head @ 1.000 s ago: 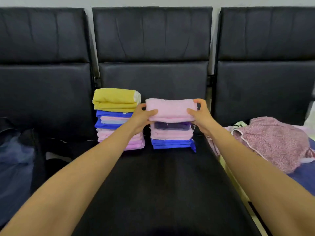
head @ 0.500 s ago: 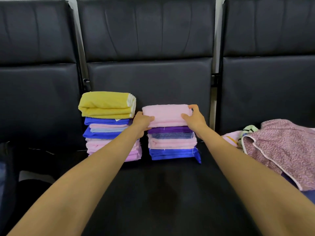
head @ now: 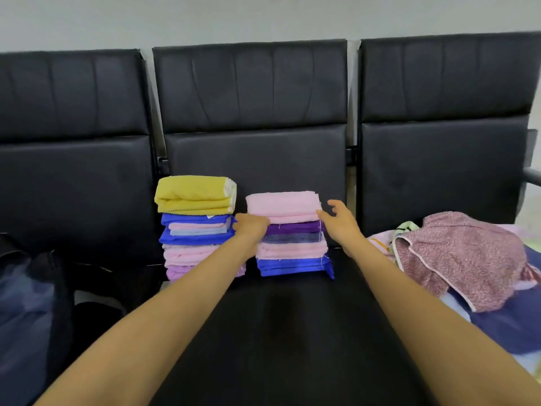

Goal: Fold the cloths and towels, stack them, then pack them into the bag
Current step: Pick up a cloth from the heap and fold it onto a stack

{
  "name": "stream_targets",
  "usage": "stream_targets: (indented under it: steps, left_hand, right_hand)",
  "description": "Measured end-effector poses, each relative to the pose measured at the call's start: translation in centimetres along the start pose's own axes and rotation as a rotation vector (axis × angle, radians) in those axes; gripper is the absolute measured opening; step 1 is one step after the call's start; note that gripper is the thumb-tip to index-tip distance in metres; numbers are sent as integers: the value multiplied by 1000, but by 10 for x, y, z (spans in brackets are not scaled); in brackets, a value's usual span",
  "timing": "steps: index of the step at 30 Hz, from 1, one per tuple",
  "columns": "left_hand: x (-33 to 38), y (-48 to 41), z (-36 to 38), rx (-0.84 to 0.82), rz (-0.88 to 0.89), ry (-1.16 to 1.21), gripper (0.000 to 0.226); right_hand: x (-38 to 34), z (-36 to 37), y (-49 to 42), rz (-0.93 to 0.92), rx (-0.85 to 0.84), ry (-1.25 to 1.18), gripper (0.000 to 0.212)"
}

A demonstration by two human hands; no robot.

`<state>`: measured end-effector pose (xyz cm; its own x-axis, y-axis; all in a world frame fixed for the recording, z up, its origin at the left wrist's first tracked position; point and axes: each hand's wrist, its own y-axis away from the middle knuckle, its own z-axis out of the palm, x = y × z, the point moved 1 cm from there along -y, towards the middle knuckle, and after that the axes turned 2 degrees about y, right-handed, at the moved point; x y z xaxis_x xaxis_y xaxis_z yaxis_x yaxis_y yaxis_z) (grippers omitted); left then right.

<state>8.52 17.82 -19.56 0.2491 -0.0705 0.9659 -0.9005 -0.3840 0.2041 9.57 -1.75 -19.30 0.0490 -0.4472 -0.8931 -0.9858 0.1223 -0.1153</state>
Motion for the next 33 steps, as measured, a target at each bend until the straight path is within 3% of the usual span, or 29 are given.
stream_targets:
  steps: [2,4,5,7,10,13,15,21,29,31,33]
  left_hand:
    - [-4,23,12,-76,-9,-12,71]
    - [0,68,23,-185,-5,-28,19]
    - [-1,85,33,-238,8,-55,14]
    - [-10,109,56,-350,6,-108,29]
    - [-29,135,92,-471,-28,-97,11]
    - [-52,152,128,-580,-53,-116,22]
    - [-63,162,148,-630,-58,-115,15]
    - [-77,171,205,-675,2,-154,35]
    - [-84,155,254,-678,-85,-132,37]
    - [-87,150,263,-656,-120,-70,35]
    - [-89,147,269,-633,-117,-12,32]
  right_hand:
    - [5,-14,20,10,29,-46,44]
    - [15,-29,39,36,76,-107,39]
    - [22,-38,48,52,97,-137,37]
    - [37,-58,65,78,147,-150,34]
    - [65,-93,90,122,268,-154,27]
    - [109,-126,106,193,366,-63,25]
    - [134,-145,113,247,363,58,27]
    - [176,-173,106,270,298,537,29]
    - [201,-164,100,340,162,653,45]
    - [199,-161,98,362,185,639,50]
    - [195,-160,95,271,315,603,49]
